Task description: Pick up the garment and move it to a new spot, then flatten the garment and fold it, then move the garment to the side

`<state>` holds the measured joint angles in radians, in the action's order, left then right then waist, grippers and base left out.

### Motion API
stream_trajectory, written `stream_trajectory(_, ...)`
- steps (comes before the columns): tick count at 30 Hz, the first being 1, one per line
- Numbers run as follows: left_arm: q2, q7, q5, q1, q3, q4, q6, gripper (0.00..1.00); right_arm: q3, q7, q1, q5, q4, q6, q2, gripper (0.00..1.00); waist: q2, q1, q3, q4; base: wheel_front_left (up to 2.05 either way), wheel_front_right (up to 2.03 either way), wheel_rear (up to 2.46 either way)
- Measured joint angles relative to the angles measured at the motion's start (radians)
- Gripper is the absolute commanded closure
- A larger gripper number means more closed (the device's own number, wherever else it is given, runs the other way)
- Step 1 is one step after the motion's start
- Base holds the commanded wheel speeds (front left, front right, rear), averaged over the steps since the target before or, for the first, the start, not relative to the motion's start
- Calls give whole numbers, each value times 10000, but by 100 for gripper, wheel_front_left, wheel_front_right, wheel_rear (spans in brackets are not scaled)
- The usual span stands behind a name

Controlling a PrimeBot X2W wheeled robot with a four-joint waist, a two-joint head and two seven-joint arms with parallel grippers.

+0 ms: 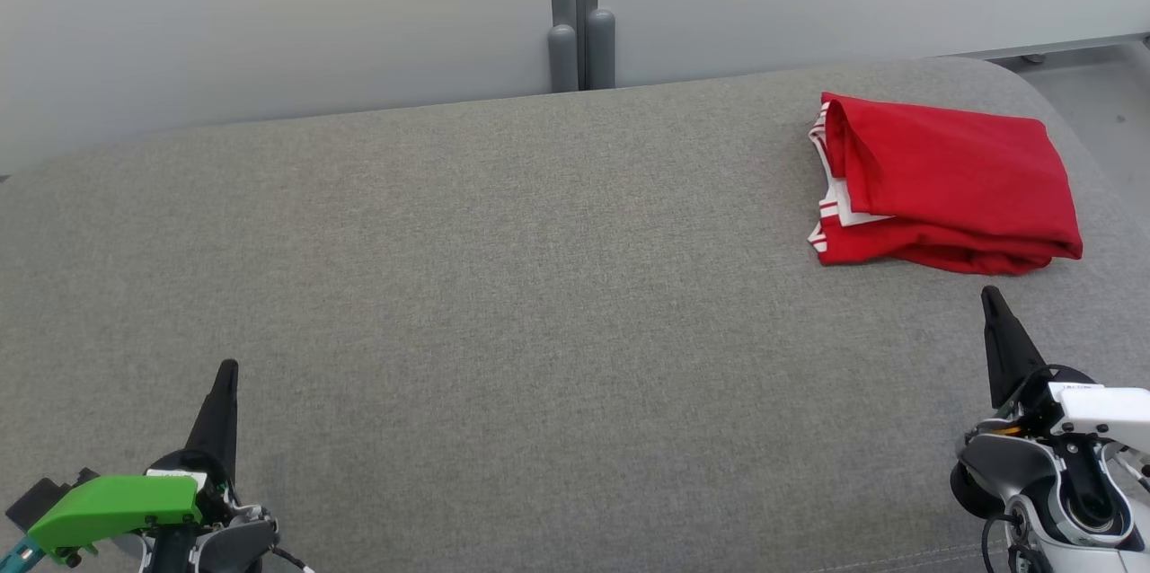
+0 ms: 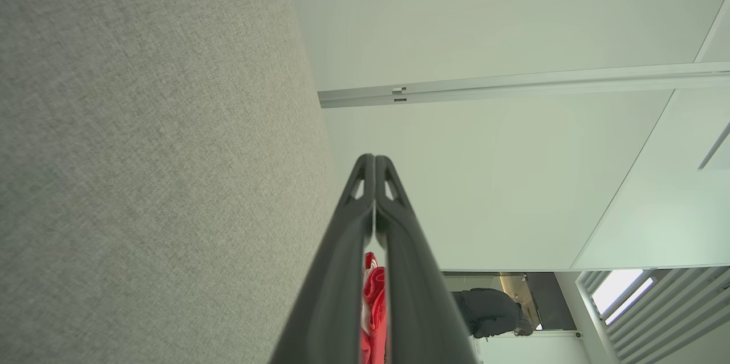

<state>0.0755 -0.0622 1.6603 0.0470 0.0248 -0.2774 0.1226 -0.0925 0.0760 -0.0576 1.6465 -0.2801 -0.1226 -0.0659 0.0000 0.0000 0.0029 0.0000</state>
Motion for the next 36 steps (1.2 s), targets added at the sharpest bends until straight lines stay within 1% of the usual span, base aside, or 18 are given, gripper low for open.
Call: stream_trajectory(36, -12, -71, -2, 4, 25, 12, 2, 100, -23, 12, 0, -12, 4, 0, 13, 100, 0, 0, 1, 0, 0, 0, 0)
